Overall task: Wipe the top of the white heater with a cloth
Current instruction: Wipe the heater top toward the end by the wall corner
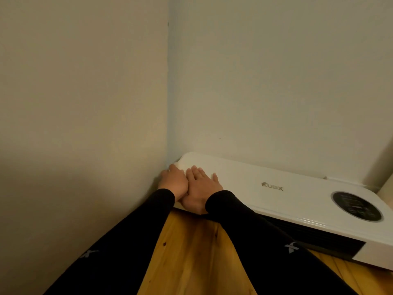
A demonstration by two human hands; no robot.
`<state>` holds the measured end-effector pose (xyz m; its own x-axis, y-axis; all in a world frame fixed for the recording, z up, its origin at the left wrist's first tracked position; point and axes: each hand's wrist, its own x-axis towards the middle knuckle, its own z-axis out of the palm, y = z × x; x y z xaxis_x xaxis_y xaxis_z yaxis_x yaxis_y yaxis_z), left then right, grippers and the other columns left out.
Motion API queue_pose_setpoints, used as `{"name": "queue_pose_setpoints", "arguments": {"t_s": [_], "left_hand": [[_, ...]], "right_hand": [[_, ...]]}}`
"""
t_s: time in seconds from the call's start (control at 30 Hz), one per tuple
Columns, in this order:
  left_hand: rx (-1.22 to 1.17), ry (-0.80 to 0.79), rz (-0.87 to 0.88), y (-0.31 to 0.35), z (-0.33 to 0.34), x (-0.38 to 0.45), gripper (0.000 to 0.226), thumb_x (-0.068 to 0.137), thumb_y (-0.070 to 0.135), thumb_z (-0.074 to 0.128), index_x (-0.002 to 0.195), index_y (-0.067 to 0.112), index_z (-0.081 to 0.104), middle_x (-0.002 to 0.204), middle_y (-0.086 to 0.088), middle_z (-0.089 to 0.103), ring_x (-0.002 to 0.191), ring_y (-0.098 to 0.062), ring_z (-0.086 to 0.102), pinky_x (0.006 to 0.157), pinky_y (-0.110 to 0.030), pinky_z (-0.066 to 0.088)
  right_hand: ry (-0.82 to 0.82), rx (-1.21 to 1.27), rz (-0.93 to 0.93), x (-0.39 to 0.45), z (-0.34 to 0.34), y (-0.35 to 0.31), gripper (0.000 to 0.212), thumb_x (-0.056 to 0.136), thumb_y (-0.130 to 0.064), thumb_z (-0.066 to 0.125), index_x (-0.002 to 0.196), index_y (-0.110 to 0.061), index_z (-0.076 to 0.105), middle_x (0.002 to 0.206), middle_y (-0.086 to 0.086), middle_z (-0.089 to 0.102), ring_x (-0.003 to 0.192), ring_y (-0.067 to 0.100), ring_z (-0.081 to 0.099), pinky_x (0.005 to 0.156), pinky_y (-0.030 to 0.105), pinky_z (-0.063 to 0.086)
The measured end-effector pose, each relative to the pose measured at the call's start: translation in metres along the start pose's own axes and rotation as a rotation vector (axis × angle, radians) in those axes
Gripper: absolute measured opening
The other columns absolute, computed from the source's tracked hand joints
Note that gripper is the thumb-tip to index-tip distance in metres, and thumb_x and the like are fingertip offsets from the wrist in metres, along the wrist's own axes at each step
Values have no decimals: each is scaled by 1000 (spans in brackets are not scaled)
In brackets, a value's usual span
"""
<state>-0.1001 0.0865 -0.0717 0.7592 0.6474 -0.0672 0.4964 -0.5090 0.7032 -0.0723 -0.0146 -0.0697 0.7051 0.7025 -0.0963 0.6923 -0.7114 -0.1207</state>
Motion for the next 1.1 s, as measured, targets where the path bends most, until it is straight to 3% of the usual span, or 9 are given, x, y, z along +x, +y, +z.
{"name": "queue_pose_setpoints", "arguments": {"t_s": [0.27,0.47,0.73,0.93,1.1], "left_hand": [[31,-8,55,-4,4,-11,48,101,32,29,145,14,27,141,-21,32,123,-40,44,101,-45,40],[189,-61,88,-3,4,0,53,100,35,29,151,23,19,144,-18,29,127,-40,39,104,-46,37],[460,-158,108,20,7,33,60,100,35,29,154,20,7,154,-18,21,135,-41,33,111,-53,31],[517,-188,213,30,20,63,58,101,28,26,154,12,8,163,-11,-5,149,-34,4,118,-53,16],[527,-157,252,36,30,83,57,101,28,23,154,12,9,164,-5,-4,150,-26,1,119,-50,11]], "right_hand": [[-8,6,22,-15,1,0,101,84,-57,44,160,-14,-5,169,8,-8,156,24,-6,124,54,-4],[0,-9,7,-8,1,4,100,86,-63,42,160,-14,-3,169,10,-3,156,25,-3,124,53,-2],[-28,15,52,15,-6,19,107,82,-78,36,161,-16,-1,169,8,-1,156,24,-1,124,54,-2],[-38,70,68,31,-12,35,109,79,-82,36,161,-19,2,169,6,2,156,23,0,123,55,0],[-45,52,79,47,-16,49,107,80,-81,36,161,-19,2,170,4,2,156,22,-1,123,57,0]]}}
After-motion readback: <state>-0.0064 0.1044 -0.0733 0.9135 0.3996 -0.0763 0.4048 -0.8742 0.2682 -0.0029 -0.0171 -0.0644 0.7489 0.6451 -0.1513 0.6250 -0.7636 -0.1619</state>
